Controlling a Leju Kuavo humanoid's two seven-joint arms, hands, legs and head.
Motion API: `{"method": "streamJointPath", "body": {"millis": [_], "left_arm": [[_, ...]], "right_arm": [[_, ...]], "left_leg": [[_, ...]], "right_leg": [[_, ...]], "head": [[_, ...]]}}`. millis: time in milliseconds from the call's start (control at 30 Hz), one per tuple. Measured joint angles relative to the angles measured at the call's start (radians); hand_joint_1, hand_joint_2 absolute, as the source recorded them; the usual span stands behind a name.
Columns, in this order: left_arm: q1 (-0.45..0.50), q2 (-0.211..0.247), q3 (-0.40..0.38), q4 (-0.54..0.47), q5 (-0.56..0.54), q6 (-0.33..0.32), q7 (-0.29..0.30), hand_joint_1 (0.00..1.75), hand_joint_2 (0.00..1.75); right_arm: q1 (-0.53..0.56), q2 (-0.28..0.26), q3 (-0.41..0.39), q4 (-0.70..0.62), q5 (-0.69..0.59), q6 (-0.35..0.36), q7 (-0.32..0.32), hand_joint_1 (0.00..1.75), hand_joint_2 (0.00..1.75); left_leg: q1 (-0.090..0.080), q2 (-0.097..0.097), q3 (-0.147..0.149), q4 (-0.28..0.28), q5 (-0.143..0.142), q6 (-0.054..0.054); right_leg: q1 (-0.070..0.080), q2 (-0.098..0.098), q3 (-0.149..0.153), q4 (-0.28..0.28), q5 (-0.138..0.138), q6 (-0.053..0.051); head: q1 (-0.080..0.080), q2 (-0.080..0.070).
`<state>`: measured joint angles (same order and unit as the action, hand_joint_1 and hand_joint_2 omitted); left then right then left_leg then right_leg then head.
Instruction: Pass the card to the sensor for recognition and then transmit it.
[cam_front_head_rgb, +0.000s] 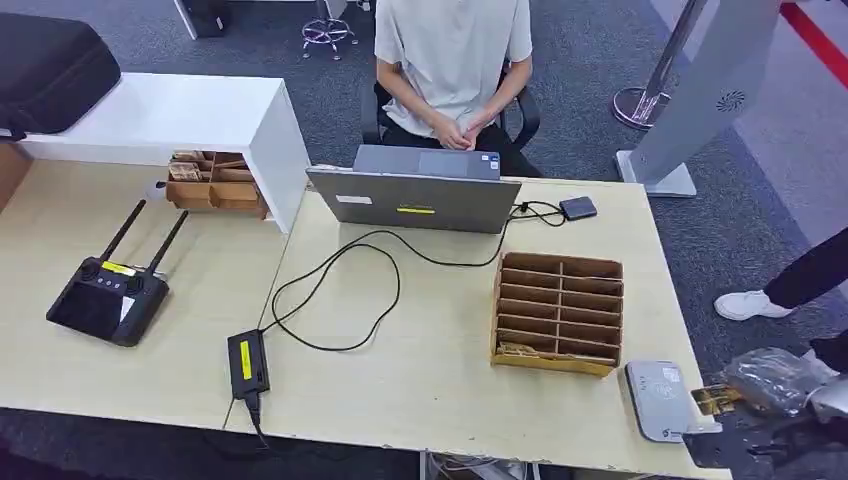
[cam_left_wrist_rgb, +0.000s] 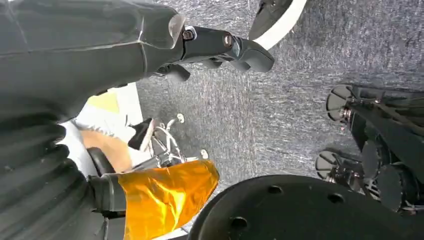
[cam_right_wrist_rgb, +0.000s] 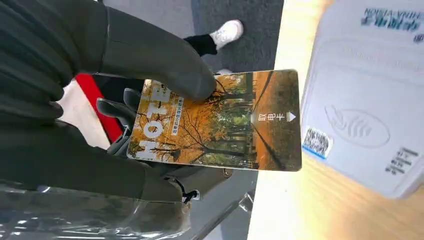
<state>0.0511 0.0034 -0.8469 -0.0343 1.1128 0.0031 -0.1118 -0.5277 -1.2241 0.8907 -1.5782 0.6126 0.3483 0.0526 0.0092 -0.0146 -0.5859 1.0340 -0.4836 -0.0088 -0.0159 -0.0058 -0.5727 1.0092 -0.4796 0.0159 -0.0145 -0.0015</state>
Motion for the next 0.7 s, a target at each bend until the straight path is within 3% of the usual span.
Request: {"method": "streamJointPath", "body": {"millis": [233,700], "left_arm": [[0.000,0.000,0.001,0.000,0.000,0.000,0.000,0.00,1.75],[-0.001,0.001,0.001,0.000,-0.003,0.000,0.000,0.00,1.75]], "right_arm": [[0.047,0.021,0.008,0.009,-0.001,-0.008,0.000,1.73,1.75],[0.111,0.114,0.007,0.089,0.049,-0.043,-0.015,1.73,1.75]], "left_leg": [[0.000,0.000,0.000,0.000,0.000,0.000],[0.000,0.001,0.000,0.000,0.000,0.000]], "right_leg": [[0.000,0.000,0.000,0.000,0.000,0.000],[0.000,0.001,0.000,0.000,0.000,0.000]], "head": [[0.000,0.000],[0.000,0.000]]}}
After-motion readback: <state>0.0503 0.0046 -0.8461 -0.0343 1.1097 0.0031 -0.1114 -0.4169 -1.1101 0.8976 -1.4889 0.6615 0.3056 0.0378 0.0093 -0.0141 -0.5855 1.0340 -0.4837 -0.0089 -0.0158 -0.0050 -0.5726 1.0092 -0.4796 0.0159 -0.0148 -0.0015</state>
